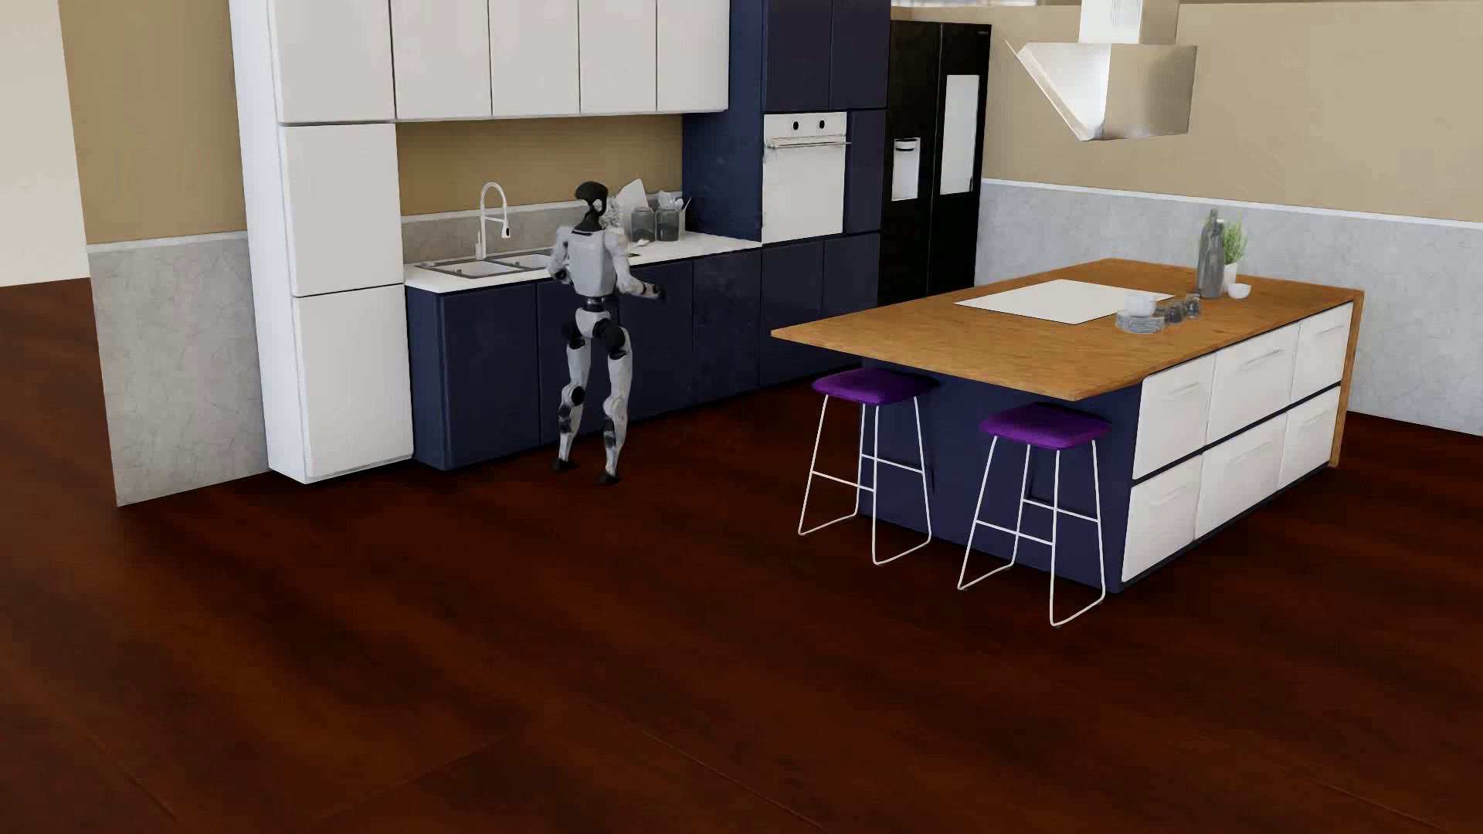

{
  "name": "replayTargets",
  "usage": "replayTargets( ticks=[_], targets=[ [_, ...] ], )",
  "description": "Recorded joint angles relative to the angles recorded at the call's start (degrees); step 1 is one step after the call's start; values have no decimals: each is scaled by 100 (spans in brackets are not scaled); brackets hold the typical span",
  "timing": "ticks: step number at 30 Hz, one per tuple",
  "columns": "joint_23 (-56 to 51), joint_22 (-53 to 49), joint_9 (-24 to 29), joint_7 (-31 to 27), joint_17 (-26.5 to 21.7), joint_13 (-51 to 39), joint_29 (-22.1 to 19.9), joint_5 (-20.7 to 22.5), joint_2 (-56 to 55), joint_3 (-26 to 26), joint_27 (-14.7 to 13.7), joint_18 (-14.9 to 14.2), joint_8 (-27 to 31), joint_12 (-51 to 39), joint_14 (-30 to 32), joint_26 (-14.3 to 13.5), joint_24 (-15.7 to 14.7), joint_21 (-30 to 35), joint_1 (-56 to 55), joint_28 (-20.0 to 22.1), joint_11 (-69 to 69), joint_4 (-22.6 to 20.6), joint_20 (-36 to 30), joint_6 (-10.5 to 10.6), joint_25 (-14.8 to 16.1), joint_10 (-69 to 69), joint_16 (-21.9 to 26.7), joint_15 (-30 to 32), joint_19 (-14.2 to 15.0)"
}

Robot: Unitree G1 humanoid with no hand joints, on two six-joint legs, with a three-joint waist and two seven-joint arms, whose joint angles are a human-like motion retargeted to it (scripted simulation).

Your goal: Reach up

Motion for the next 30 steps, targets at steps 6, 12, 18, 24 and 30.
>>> replayTargets(
  ticks=[6,12,18,24,30],
  targets=[
    [-12,-2,8,0,8,10,0,-23,20,16,0,0,0,-4,1,0,0,4,26,0,-2,0,3,-9,0,-3,-14,-24,0],
    [-9,-21,31,0,23,32,0,-47,108,10,0,0,0,-7,-6,0,0,-31,113,0,-14,-19,-5,-26,0,-65,-22,-41,0],
    [-94,-135,25,0,-16,1,0,-25,121,-18,0,0,0,-70,-31,0,0,-48,102,0,-23,-11,-29,-16,0,-47,27,-79,0],
    [-631,-867,186,0,-191,-137,0,62,177,70,0,0,0,-256,39,0,0,-378,254,0,44,23,224,-19,0,-108,280,-52,0],
    [-1430,-1962,10,0,-518,-589,0,-25,39,-57,0,0,0,-708,-112,0,0,-1142,24,0,-18,-23,1053,-38,0,46,536,133,0]
  ],
)
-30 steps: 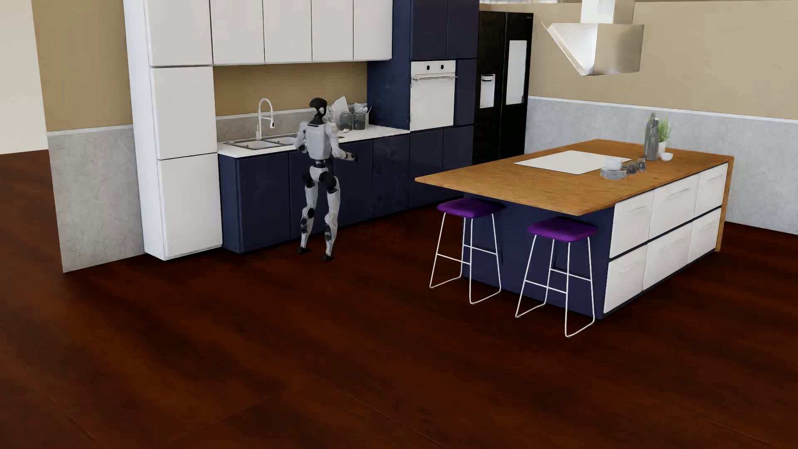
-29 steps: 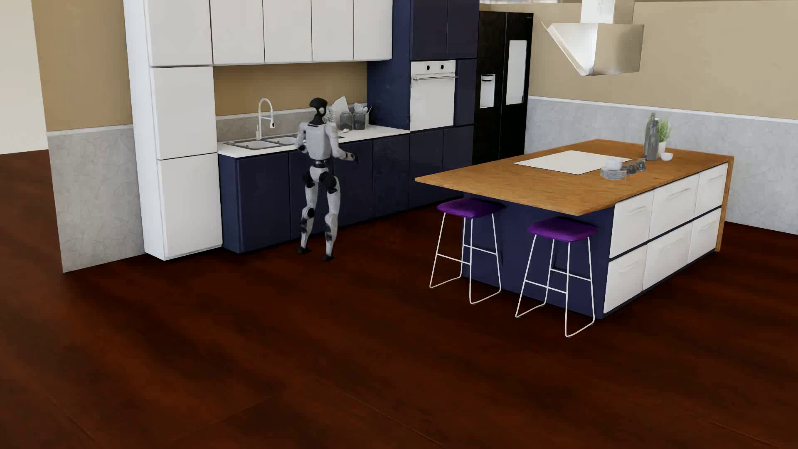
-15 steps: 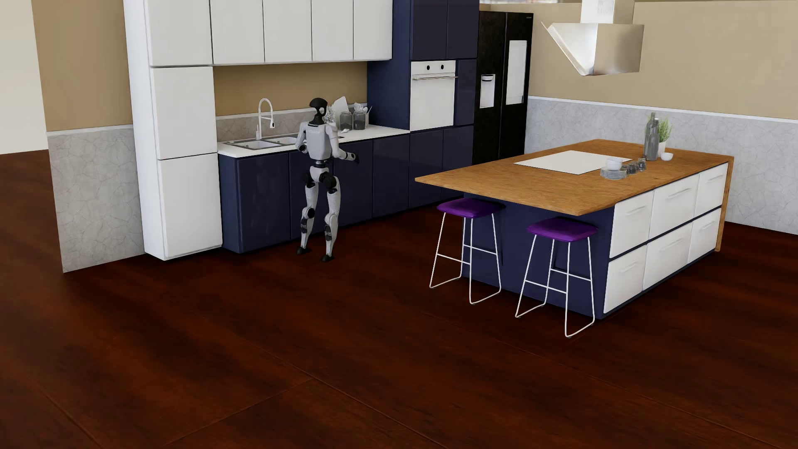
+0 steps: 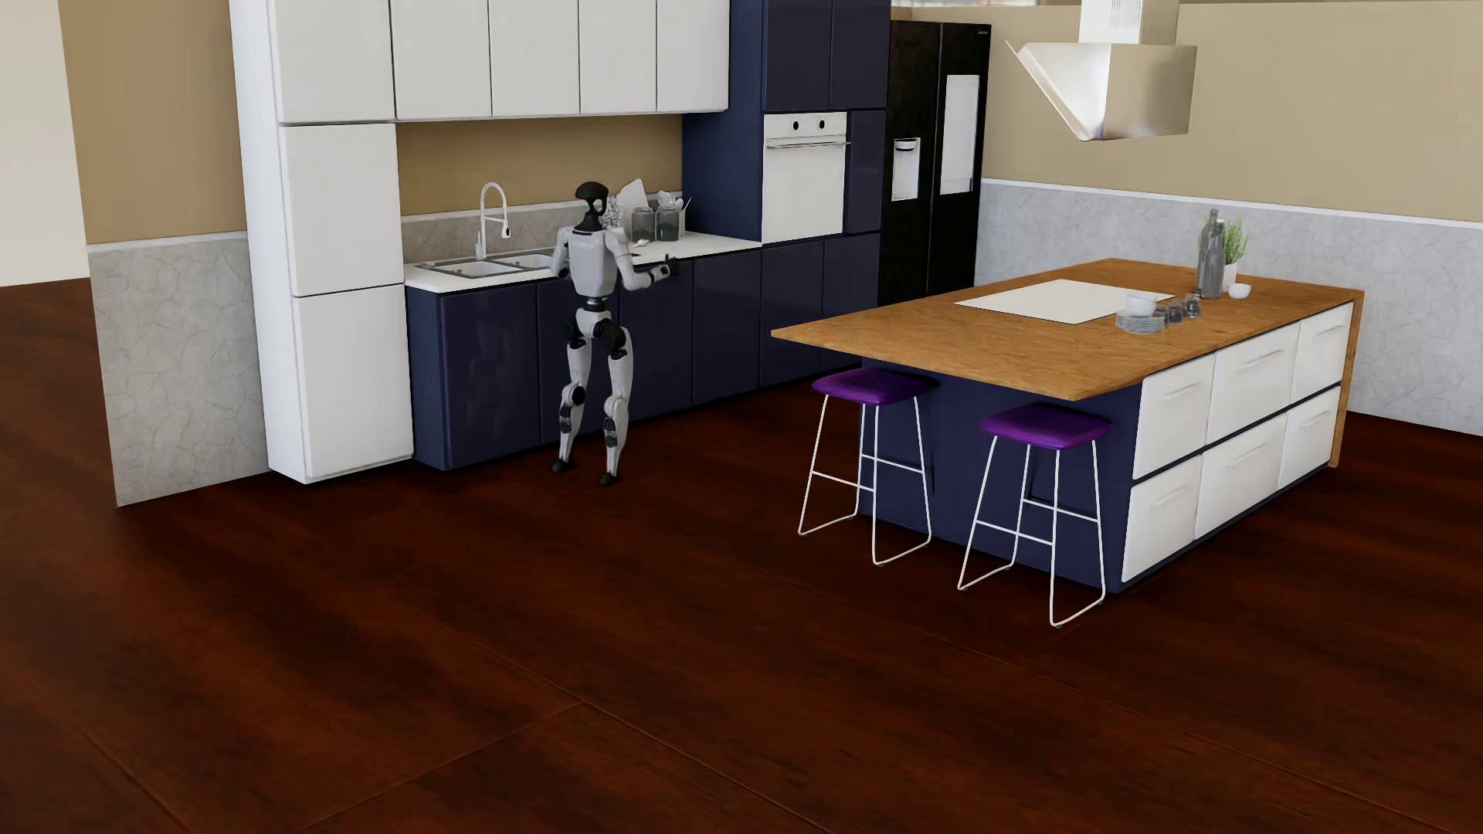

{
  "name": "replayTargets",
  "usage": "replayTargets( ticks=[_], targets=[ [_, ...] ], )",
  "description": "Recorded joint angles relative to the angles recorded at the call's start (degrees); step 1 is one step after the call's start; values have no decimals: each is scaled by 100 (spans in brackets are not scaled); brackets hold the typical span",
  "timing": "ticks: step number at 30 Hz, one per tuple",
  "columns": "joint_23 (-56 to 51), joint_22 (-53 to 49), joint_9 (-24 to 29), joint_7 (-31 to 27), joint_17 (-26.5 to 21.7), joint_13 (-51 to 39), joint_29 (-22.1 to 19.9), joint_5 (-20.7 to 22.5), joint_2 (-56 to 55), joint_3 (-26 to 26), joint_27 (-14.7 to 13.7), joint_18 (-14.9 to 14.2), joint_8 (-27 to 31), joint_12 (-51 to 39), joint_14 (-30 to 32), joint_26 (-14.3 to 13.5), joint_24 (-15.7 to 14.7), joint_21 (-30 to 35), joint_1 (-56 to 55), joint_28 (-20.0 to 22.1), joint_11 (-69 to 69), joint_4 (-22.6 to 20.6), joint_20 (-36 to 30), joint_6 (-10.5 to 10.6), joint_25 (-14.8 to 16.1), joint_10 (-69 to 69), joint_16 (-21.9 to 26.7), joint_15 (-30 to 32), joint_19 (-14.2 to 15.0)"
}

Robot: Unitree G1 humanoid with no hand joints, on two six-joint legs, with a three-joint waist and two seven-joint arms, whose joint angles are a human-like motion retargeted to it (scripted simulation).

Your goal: Reach up

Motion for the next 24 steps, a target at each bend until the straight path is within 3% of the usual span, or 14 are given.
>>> replayTargets(
  ticks=[6,12,16,20,24],
  targets=[
    [-500,-765,-44,0,-357,-884,0,-6,-57,-4,0,0,0,-770,38,0,0,-1102,-36,0,10,-18,932,15,0,-36,338,15,0],
    [-410,-991,-17,0,-1002,-1941,0,-24,-77,45,0,0,0,-1873,56,0,0,-1573,-42,0,13,-41,1766,5,0,-21,618,38,0],
    [-555,-999,-35,0,-1466,-2846,0,-2,-85,49,0,0,0,-2900,87,0,0,-1840,-28,0,14,-40,2257,11,0,-62,1081,113,0],
    [-671,-988,-60,0,-2028,-3924,0,17,-74,56,0,0,0,-4004,94,0,0,-1812,-29,0,8,-40,2326,60,0,-56,1608,69,0],
    [-792,-996,-69,0,-2431,-4913,0,37,-37,29,0,0,0,-4903,70,0,0,-1597,6,0,6,-41,1989,78,0,-72,2001,52,0]
  ],
)
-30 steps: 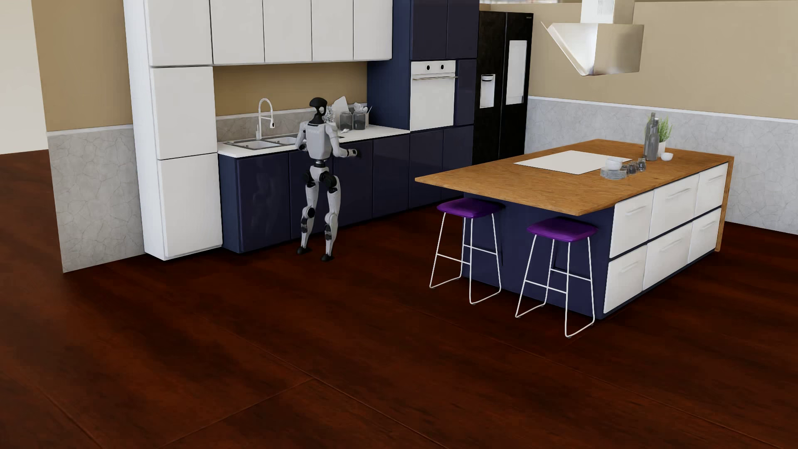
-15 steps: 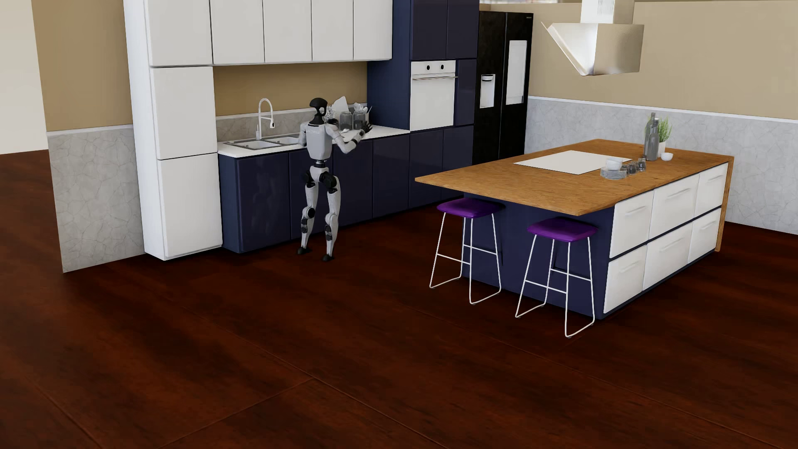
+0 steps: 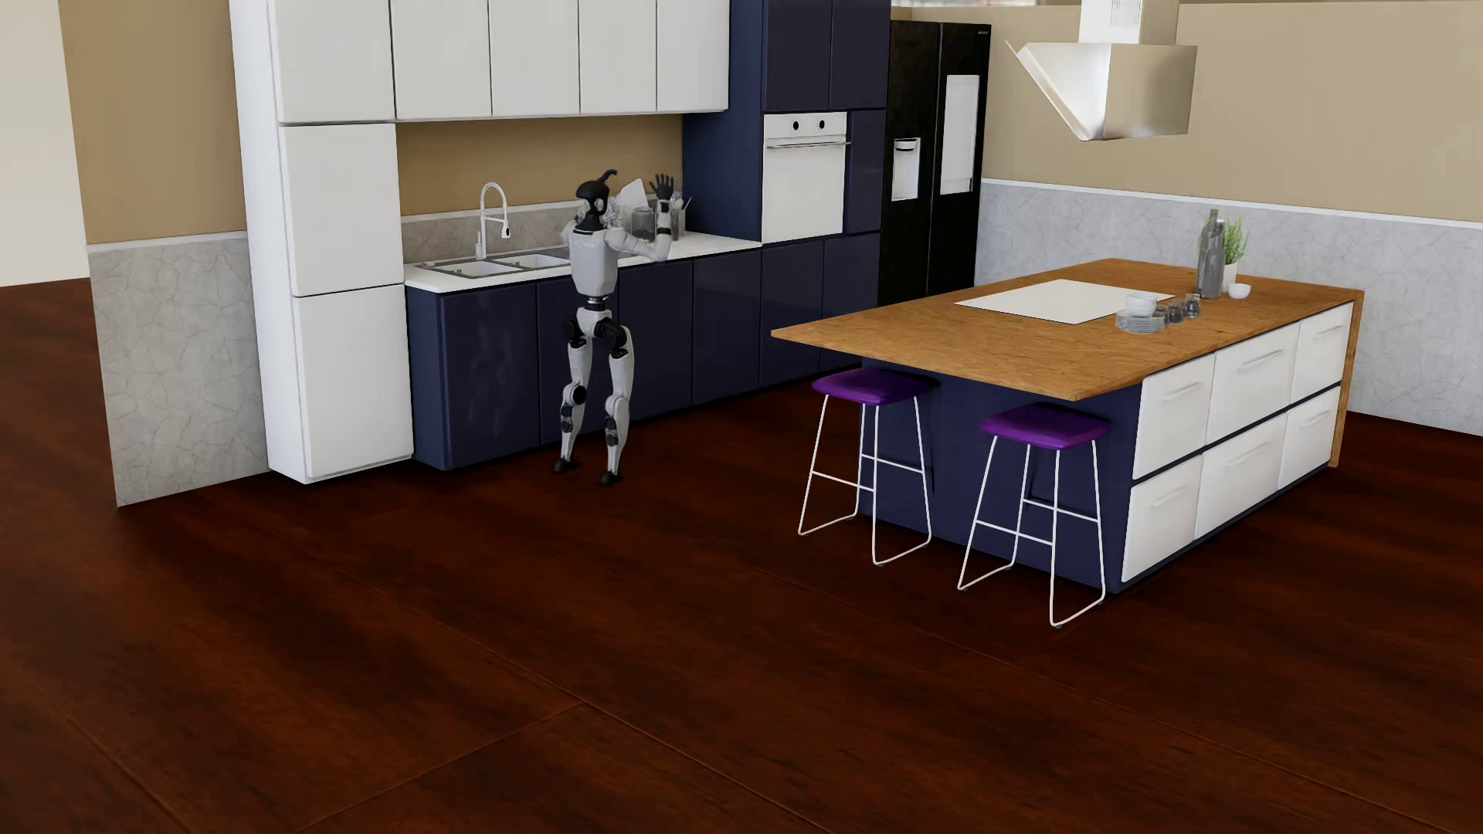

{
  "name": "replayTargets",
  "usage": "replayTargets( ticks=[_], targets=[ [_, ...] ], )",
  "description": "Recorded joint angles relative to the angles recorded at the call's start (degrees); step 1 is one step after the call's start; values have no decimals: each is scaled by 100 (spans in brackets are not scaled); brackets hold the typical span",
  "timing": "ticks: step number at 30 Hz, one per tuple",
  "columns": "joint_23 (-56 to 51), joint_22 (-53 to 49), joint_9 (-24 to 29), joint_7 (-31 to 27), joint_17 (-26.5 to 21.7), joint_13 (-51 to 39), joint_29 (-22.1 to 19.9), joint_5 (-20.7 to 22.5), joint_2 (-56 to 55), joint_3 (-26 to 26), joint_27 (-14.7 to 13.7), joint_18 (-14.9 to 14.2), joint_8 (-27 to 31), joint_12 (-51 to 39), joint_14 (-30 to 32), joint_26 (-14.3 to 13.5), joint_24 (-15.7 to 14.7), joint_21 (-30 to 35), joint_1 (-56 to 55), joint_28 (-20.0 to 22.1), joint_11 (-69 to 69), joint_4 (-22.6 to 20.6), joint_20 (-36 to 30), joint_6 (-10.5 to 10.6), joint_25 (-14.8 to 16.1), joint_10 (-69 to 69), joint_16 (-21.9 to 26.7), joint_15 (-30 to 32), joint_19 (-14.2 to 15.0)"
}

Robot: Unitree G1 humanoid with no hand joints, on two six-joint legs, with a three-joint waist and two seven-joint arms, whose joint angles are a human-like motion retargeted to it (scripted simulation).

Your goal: Reach up

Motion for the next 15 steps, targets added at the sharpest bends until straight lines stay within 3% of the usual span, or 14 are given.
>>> replayTargets(
  ticks=[15],
  targets=[
    [1068,1352,-65,0,-879,-3626,0,106,233,-55,0,0,0,-3408,149,0,0,2149,242,0,10,17,-2140,-33,0,-179,920,-431,0]
  ],
)
